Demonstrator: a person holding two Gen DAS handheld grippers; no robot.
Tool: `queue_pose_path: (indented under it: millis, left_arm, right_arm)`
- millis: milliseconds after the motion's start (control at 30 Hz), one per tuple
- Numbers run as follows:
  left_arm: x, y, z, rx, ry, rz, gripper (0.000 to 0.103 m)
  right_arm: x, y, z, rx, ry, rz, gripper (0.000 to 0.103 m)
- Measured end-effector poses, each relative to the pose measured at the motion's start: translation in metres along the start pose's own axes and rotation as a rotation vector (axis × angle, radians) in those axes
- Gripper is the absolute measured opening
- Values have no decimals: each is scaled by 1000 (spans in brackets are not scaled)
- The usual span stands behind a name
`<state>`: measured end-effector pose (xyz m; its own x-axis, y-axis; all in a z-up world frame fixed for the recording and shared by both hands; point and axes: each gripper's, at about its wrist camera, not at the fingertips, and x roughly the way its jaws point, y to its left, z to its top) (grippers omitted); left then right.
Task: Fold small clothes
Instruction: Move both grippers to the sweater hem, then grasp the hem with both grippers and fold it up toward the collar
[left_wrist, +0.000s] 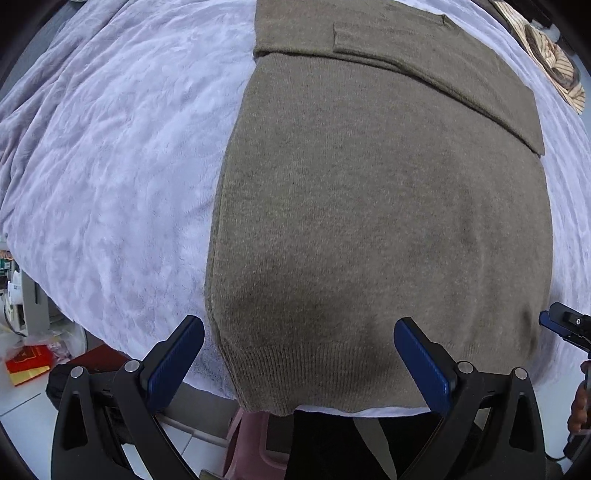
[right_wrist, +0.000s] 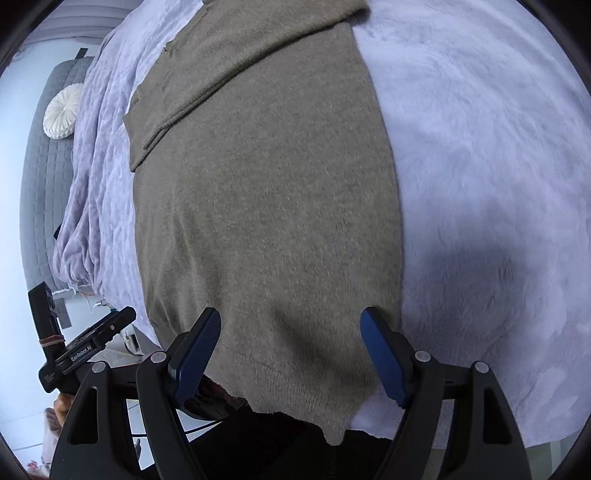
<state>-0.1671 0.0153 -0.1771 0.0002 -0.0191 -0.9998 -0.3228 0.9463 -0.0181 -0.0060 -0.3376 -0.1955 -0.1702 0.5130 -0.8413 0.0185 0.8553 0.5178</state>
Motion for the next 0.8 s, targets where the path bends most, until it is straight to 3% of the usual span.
queue_pose_path:
  millis: [167,333,800]
  left_arm:
    - [6,4,-28,93,-41,98,103]
    - [0,4,-42,118,-69,71,103]
    - [-1,9,-57,150,-102,51,103]
  right_arm:
    - [3,-16,-41,53,-27,-31,81]
    - [1,-18,-66,75,-70,-45,81]
    - [4,-15,-84,69,-120,-85,81]
